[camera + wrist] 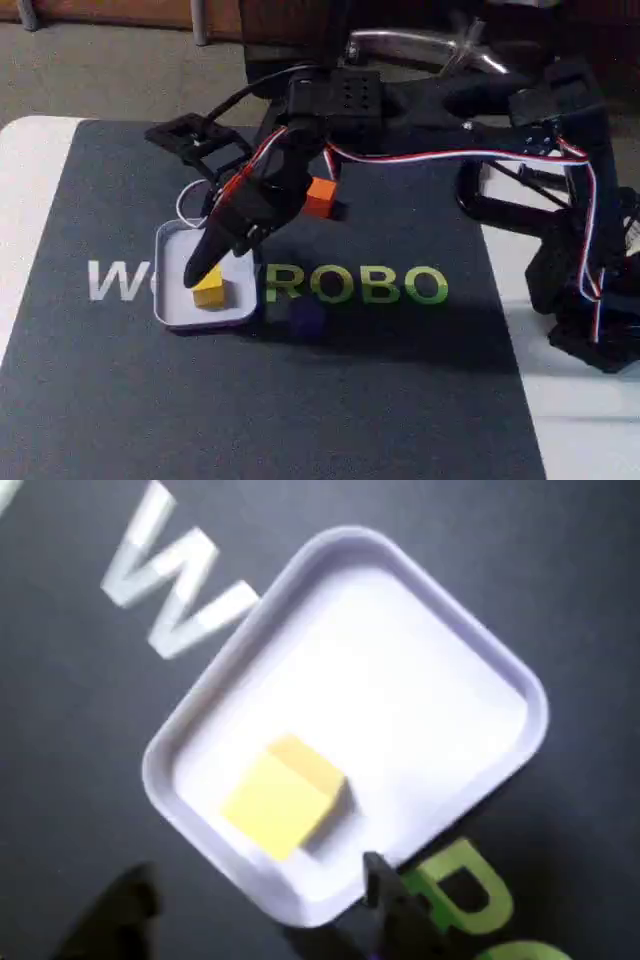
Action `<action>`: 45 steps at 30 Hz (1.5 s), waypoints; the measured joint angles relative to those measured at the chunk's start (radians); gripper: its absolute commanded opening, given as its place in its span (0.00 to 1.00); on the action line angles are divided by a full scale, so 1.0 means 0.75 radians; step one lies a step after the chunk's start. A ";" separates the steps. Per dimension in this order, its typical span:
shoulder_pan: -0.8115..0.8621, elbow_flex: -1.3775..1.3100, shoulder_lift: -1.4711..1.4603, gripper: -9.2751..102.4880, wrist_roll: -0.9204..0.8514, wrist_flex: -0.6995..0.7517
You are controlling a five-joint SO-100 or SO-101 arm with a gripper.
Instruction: Move blocks one by one until all three blocks are in the tray.
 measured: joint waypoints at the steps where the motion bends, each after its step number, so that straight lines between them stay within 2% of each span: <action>1: 0.000 0.000 0.000 0.32 -0.010 0.010; 8: 0.055 0.000 0.016 0.33 -0.149 0.153; 12: 0.088 0.112 0.162 0.33 -0.247 0.180; 24: 0.094 0.626 0.610 0.34 -0.528 0.164; 41: 0.045 0.724 0.614 0.35 -0.814 0.155; 45: 0.022 0.783 0.614 0.35 -0.863 0.098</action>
